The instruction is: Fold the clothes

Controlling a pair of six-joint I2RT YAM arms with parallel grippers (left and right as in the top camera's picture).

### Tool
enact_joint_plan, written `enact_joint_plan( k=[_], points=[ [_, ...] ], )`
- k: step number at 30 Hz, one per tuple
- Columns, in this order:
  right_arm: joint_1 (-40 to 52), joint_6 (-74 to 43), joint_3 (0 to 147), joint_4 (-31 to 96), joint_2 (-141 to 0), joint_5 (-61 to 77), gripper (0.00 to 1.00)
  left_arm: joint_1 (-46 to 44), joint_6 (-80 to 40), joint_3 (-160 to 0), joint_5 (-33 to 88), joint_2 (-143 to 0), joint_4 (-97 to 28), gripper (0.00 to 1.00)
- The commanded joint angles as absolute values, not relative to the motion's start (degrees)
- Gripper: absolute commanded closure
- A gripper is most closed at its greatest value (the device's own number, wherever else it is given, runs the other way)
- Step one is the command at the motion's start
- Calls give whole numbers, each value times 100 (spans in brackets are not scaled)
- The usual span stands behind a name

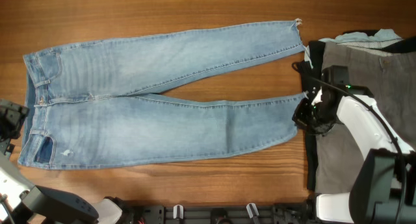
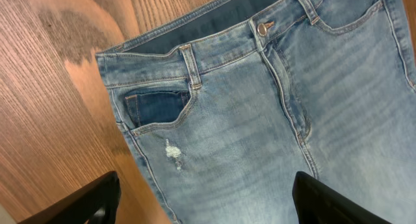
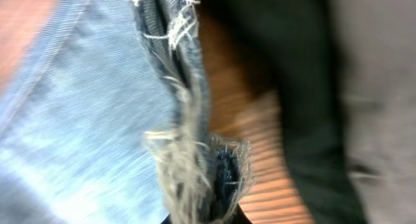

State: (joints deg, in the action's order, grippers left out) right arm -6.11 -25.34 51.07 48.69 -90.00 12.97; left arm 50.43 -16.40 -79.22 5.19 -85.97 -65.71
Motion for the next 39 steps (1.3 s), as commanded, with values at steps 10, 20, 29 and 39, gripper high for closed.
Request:
enact_joint_plan(
  k=[10, 20, 29, 39],
  points=[
    [-609, -1951, 5231, 4694, -8788, 2150, 95, 6239, -1973, -5441, -8, -9432, -3562, 27],
    [-609, -1962, 5282, 4788, -8709, 2147, 96, 6239, -1520, -5443, 379, -10726, -2851, 96],
    [-609, -2353, 7741, 6761, -7430, 1166, 95, 6243, -2193, -6549, 202, -8466, -4753, 96],
    [-609, -2921, 9266, 6989, -8001, 788, 96, 6237, -2300, -6794, -462, -7046, -5017, 96]
  ],
)
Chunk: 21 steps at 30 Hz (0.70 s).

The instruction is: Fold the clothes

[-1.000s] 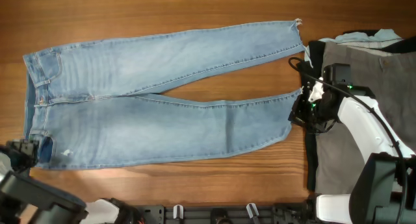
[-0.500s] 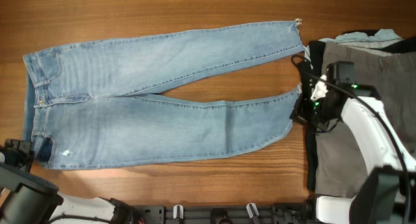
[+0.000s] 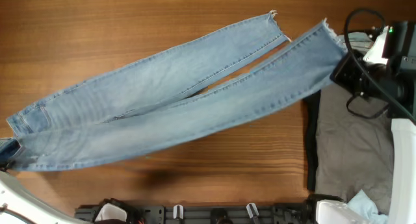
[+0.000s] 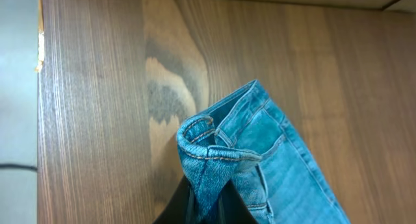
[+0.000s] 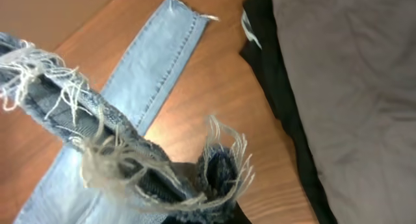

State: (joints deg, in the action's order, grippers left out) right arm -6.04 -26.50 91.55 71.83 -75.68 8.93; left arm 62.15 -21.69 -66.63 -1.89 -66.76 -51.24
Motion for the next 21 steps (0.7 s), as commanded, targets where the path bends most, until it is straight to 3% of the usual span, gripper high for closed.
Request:
enact_joint_plan(
  k=[1, 7, 11, 12, 13, 15, 19, 21],
  points=[
    [-607, -2958, 9266, 6812, -8357, 943, 96, 6237, -2300, -6794, -462, -7354, -4993, 96],
    [-523, -2956, 9266, 5561, -10490, 2206, 96, 5948, -2272, -6794, -200, -8626, -4871, 96],
    [-471, -2167, 9266, 5446, -10724, 2386, 96, 5732, -2187, -6794, -246, -8700, -4711, 96],
    [-458, -2069, 9262, 5531, -10742, 2403, 84, 5732, -2187, -6794, -244, -8700, -4718, 96],
    [-427, -1927, 9251, 5627, -10742, 2403, 63, 5717, -2187, -6794, -242, -8700, -4727, 96],
    [-375, -1645, 9249, 5688, -10742, 2377, 49, 5693, -2189, -6794, -220, -8700, -4729, 96],
    [-325, -1372, 8851, 5756, -10746, 1133, 61, 5596, -2189, -6794, -198, -8700, -4744, 96],
    [-397, -1487, 8368, 5345, -10827, 1330, 57, 5559, -2187, -6794, -200, -8700, -4742, 96]
  ],
)
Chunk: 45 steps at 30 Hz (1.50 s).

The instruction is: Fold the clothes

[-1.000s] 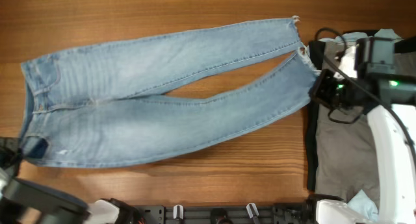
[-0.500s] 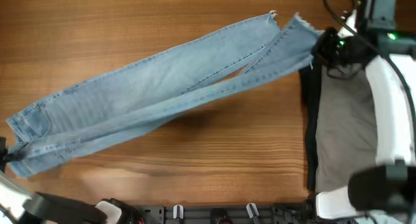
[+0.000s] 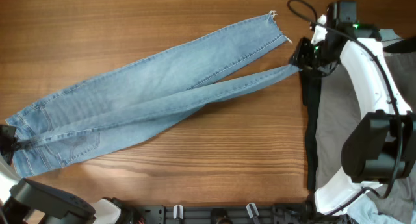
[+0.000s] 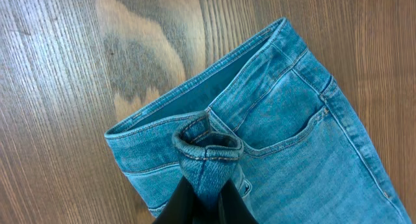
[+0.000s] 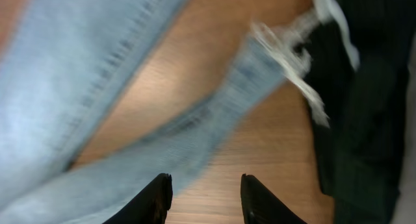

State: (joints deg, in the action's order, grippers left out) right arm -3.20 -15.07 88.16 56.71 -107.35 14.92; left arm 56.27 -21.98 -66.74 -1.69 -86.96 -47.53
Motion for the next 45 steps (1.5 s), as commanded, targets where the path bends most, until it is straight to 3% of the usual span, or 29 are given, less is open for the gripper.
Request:
enact_joint_plan(
  k=[1, 2, 5, 7, 8, 10, 12, 14, 17, 22, 24, 28, 30, 33, 37, 38, 39, 41, 45],
  points=[
    [-403, -1297, 8248, 5092, -10833, 1590, 48, 5559, -2189, -6794, -198, -8700, -4740, 95],
    [-403, -1175, 8182, 4834, -10833, 1905, 41, 5559, -2189, -6794, -198, -8700, -4740, 95],
    [-403, -1337, 8182, 4469, -10836, 2169, 35, 5559, -2187, -6794, -198, -8700, -4742, 95],
    [-390, -1682, 8180, 4244, -10842, 2213, 48, 5559, -2187, -6794, -198, -8700, -4740, 94],
    [-357, -1719, 8154, 4104, -10862, 2213, 48, 5559, -2187, -6794, -198, -8700, -4740, 94],
    [-239, -1949, 8097, 3787, -11177, 2222, 33, 5559, -2187, -6794, -198, -8700, -4742, 94],
    [-189, -1946, 8099, 3354, -11465, 2567, 31, 5559, -2187, -6794, -198, -8700, -4742, 94],
    [-137, -1914, 8099, 2740, -11681, 2762, 22, 5559, -2187, -6794, -198, -8700, -4742, 93],
    [-99, -257, 8103, 2200, -11791, 2438, 37, 5559, -2187, -6794, -200, -8700, -4742, 92],
    [-211, 134, 8152, 2045, -11806, 1719, 36, 5559, -2123, -6794, -200, -8702, -4735, 90],
    [-189, -209, 8152, 2053, -11856, 1957, 35, 5559, -2121, -6794, -200, -8702, -4737, 89],
    [217, -1212, 8136, 1837, -12101, 2394, 19, 5559, -2080, -6794, -200, -8702, -4733, 88],
    [454, -1129, 8136, 1597, -12453, 1612, 10, 5559, -2014, -6794, -198, -8702, -4735, 87],
    [464, -1072, 8136, 1660, -12742, 1540, 16, 5559, -1973, -6794, -200, -8702, -4735, 86],
    [443, -1066, 8178, 1706, -12809, 1538, 71, 5559, -1973, -6794, -200, -8702, -4720, 85],
    [427, -1068, 8237, 1745, -12803, 1540, 80, 5559, -1973, -6794, -200, -8702, -4718, 85],
    [427, -1068, 8291, 1798, -12803, 1540, 80, 5559, -1973, -6794, -200, -8702, -4718, 85],
    [427, -1066, 8462, 2047, -12787, 1540, 96, 5559, -1973, -6794, -200, -8702, -4718, 85],
    [427, -899, 8567, 2340, -12090, 1540, 96, 5559, -1973, -6794, -200, -8702, -4735, 85]
  ],
)
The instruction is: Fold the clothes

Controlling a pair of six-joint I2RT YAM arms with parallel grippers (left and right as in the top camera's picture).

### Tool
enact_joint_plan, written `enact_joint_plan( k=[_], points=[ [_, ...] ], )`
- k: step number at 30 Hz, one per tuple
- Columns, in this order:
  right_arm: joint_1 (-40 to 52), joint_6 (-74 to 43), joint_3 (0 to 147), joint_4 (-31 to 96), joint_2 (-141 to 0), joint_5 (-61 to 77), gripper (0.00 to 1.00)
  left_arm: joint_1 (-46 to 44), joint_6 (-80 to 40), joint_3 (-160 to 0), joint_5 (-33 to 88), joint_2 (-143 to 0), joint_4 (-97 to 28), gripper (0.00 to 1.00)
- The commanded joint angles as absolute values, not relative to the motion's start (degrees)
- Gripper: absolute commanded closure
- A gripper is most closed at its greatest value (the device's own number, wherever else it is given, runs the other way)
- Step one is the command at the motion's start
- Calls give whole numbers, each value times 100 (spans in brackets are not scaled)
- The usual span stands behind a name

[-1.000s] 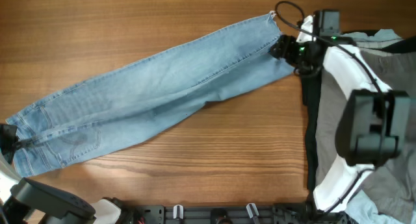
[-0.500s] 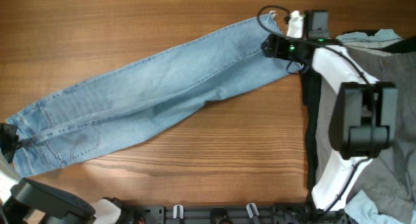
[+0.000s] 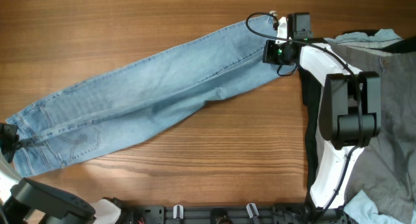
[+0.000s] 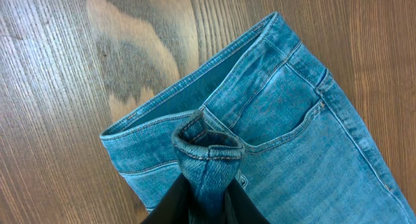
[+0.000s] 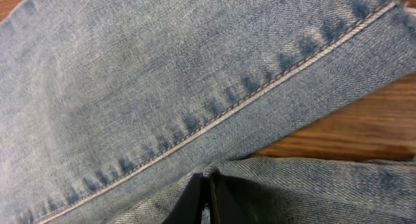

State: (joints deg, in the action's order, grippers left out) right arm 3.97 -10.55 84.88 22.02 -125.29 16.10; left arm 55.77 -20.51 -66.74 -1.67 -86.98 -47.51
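Light blue jeans lie slanted across the wooden table, waist at the lower left and hems at the upper right, one leg laid over the other. At the far left edge my left gripper is shut on a bunched fold of the waistband, with its jaws closed round the denim. My right gripper rests at the hem end. Its fingers are pressed together on a raised fold of the top leg, beside a side seam.
A pile of other clothes fills the right side: a grey garment, a black one under it and a pale blue piece at the back. A black rail runs along the table's front edge.
The right gripper was open beside the near leg's hem, which lay apart from the far leg. Now it is shut on denim further left, and the near leg lies over the far leg. The left gripper keeps its hold.
The jeans lay flat with legs spread, the left gripper open over the waist and the right shut on the near hem. Then both grippers held the jeans, turned on a slant. Then the right gripper was open by the hem. Now the legs overlap.
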Motion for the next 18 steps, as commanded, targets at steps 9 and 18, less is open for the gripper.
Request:
enact_joint_plan(
  k=[9, 18],
  points=[
    [440, -1411, 8565, 1474, -11065, 1671, 96, 5577, -2053, -6796, -222, -8506, -4381, 96],
    [449, -2121, 8562, 1898, -11410, 1243, 96, 5570, -2143, -6794, 357, -8512, -3898, 96]
  ],
)
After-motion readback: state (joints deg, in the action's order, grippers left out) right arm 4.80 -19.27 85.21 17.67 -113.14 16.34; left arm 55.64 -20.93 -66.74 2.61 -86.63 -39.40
